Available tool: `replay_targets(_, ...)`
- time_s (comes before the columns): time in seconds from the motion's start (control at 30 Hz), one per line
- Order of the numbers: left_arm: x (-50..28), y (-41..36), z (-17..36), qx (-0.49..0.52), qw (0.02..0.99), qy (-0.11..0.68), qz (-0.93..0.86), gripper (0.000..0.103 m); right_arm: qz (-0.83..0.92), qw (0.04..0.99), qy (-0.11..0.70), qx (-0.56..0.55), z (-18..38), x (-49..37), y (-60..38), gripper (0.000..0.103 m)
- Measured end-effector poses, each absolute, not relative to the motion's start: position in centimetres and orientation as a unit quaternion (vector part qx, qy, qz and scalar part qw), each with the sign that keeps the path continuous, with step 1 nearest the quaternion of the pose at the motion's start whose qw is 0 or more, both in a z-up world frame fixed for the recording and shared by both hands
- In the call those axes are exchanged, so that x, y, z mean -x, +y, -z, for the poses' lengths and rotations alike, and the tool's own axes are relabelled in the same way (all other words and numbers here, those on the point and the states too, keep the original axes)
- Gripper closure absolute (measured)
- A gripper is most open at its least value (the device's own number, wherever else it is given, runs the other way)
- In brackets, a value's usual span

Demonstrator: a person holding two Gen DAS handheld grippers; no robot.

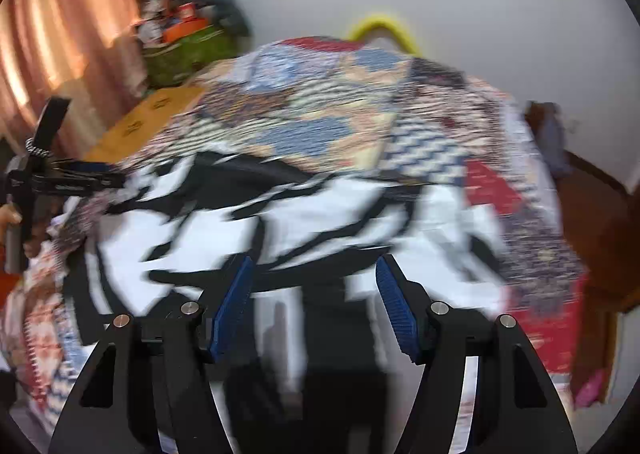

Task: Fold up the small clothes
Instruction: 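Grasp the folded shirt with the right gripper and fold it again toward the collar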

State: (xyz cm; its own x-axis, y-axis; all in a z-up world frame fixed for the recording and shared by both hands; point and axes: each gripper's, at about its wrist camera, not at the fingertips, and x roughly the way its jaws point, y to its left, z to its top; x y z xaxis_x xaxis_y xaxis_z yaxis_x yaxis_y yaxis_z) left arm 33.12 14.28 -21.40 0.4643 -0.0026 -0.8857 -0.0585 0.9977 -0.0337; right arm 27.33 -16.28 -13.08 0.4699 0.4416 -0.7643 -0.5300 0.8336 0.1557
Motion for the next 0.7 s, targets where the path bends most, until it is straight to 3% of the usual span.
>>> replay_targets(0.2, -30.1, 9.1, 24.8, -0.037, 0.838, 0.544, 0.018, 0.018, -0.311, 0.81, 0.486, 0.104, 18.2, -25.4, -12.6, 0.043)
replay_targets(0.3, -28.5, 9.8, 24.9, -0.058, 0.841, 0.538, -0.01, 0.003, -0.306, 0.809, 0.493, 0.092, 19.5, -24.4, -14.7, 0.043)
replay_targets(0.7, -22.3, 16.5, 25.4, 0.017, 0.831, 0.552, -0.068, 0.004, -0.231, 0.824, 0.518, 0.015, 19.2, -20.9, -24.6, 0.041)
